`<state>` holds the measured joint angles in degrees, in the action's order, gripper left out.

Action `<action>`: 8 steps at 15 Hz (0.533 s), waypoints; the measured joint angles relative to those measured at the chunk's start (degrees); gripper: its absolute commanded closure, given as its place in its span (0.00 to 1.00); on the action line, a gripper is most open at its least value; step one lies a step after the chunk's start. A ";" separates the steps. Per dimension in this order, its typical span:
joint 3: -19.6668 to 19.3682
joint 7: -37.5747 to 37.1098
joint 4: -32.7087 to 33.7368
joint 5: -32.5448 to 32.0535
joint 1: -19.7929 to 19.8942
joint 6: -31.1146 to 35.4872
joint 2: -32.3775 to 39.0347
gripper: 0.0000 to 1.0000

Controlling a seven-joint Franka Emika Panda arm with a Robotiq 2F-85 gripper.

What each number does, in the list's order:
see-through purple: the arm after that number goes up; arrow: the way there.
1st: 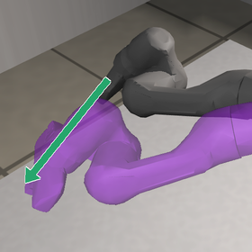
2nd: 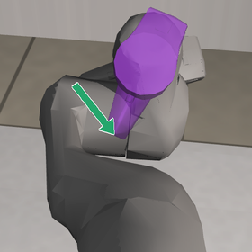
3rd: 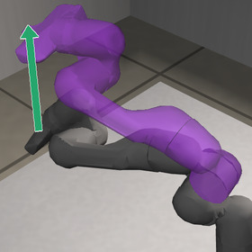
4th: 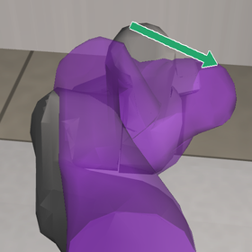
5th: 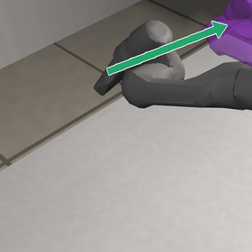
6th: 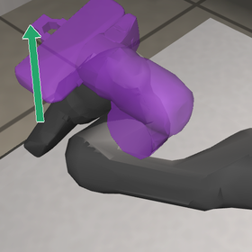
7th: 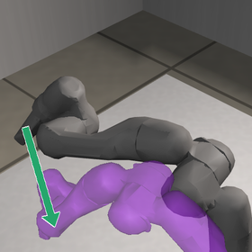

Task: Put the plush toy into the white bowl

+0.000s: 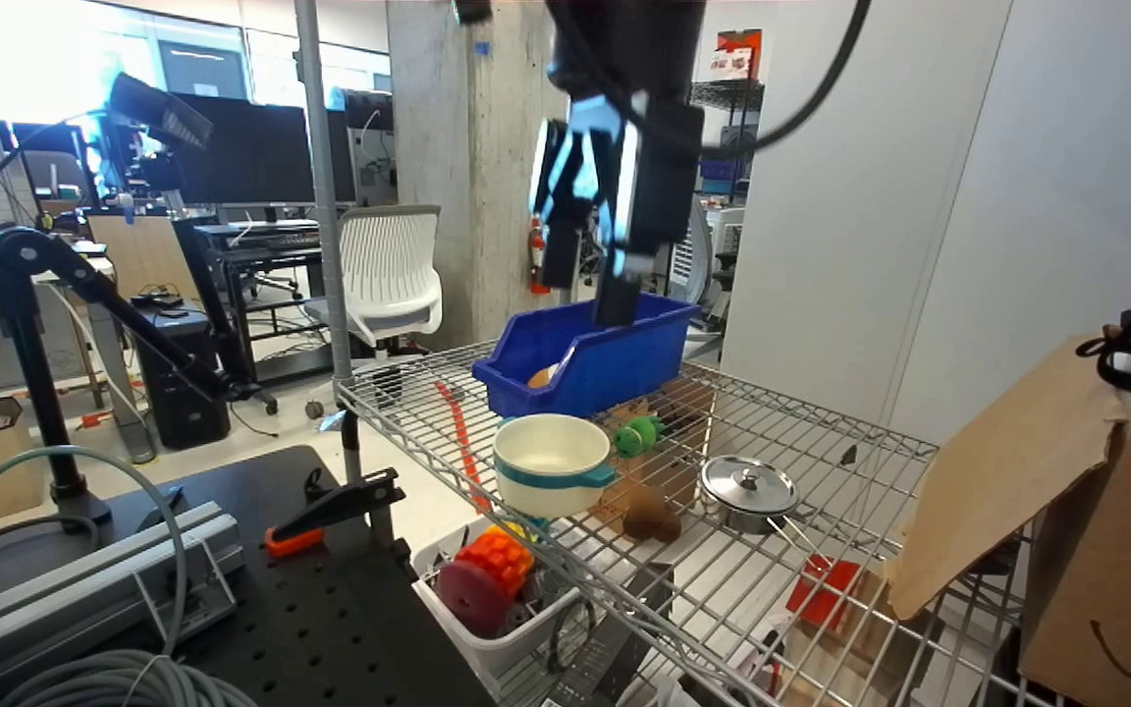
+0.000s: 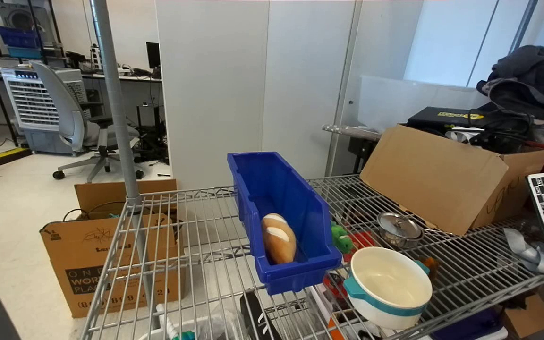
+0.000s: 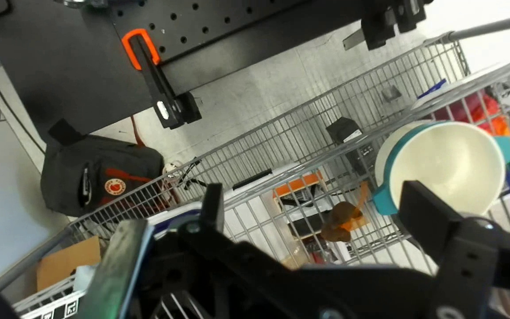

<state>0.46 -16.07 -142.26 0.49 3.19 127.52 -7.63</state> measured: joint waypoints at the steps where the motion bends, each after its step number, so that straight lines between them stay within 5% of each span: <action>1: -0.25 -1.70 0.64 0.45 0.11 3.76 4.02 0.00; 8: -1.47 -13.40 9.66 2.66 -1.29 19.72 27.05 0.00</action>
<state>-1.01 -29.47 -132.60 3.15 1.91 147.24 19.42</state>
